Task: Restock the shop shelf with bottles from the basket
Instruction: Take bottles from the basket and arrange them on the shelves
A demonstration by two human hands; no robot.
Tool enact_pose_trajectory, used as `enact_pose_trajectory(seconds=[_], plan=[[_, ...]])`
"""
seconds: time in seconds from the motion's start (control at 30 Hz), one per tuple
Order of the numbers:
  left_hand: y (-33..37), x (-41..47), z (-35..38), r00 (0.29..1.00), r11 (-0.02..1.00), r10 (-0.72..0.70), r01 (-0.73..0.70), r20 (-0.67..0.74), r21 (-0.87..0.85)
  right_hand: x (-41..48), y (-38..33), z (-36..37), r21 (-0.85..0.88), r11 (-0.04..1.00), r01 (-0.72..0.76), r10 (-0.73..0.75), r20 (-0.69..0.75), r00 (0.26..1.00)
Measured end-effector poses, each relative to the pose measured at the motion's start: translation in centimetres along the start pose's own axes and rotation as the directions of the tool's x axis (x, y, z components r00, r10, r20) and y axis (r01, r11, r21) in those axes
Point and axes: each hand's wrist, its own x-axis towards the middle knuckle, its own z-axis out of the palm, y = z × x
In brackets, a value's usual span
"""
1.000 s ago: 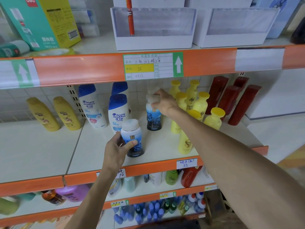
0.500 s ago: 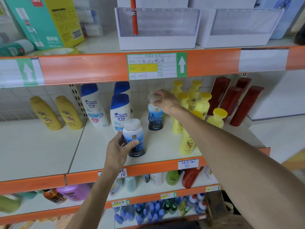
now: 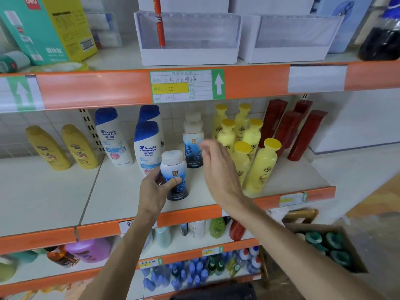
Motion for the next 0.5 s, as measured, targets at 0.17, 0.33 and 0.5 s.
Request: enact_pose_trajectory(seconds=[0.17, 0.33, 0.5], plan=[[0.2, 0.7, 1.7, 1.000, 0.999, 0.020, -0.021, 0.020, 0.039, -10.5, 3.9, -0.3, 0.019, 1.000, 0.003, -0.007, 0.178, 0.984], [0.2, 2.0, 3.2, 0.999, 0.999, 0.013, -0.015, 0.051, 0.038, -13.1, 7.2, -0.4, -0.034, 0.996, -0.079, 0.083, 0.154, 0.985], [0.4, 3.1, 5.1, 0.999, 1.000, 0.012, -0.014, 0.050, 0.025, -13.5, 8.4, -1.1, -0.105, 0.993, -0.046, 0.067, 0.212, 0.975]])
